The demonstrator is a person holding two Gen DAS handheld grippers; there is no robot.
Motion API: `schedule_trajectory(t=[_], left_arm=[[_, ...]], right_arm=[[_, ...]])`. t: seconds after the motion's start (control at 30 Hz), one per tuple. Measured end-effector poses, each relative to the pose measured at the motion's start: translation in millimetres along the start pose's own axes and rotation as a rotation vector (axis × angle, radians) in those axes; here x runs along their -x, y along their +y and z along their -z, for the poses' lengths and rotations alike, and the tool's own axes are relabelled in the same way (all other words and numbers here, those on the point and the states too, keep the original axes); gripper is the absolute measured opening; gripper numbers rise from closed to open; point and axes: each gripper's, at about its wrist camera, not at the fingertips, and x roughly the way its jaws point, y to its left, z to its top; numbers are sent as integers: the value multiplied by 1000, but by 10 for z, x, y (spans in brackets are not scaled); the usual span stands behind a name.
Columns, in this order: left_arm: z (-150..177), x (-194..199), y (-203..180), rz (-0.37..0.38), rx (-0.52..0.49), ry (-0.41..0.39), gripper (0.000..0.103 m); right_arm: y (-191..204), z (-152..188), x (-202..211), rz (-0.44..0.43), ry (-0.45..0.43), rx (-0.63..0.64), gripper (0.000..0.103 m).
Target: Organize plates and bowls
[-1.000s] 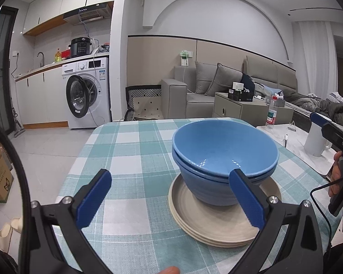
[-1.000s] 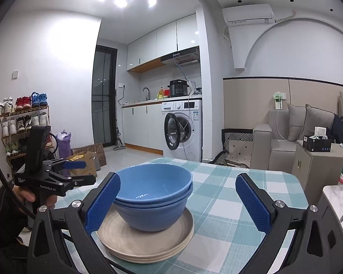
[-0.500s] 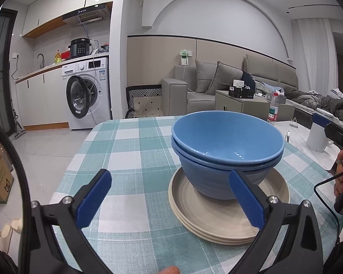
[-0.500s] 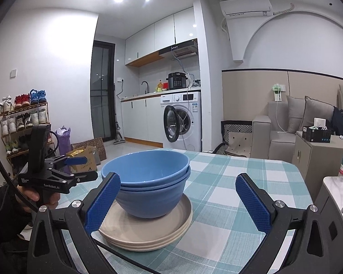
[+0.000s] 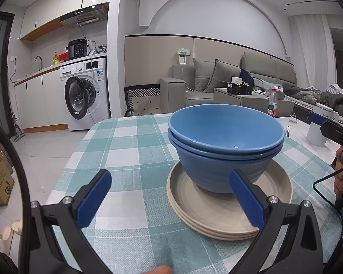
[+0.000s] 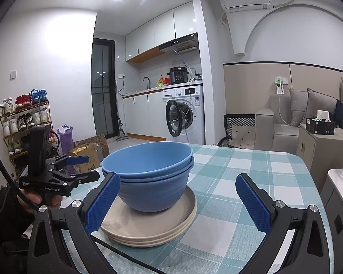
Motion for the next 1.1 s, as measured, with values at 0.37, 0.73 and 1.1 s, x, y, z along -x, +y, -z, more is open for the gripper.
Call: schedule_trajectory(t=[0.37,0.73,1.1], left_arm=[[9,33,-17,0,-4,-21,103],[14,60,-23,-3,-8,-32,103],[12,73,-35,-4,-11,-32,103]], right_arm=[[5,66,-52,-1,14,-8,103],[-12,122,-107,-10,29,-14,103],[-51,132,-114,-15,29,-26,103]])
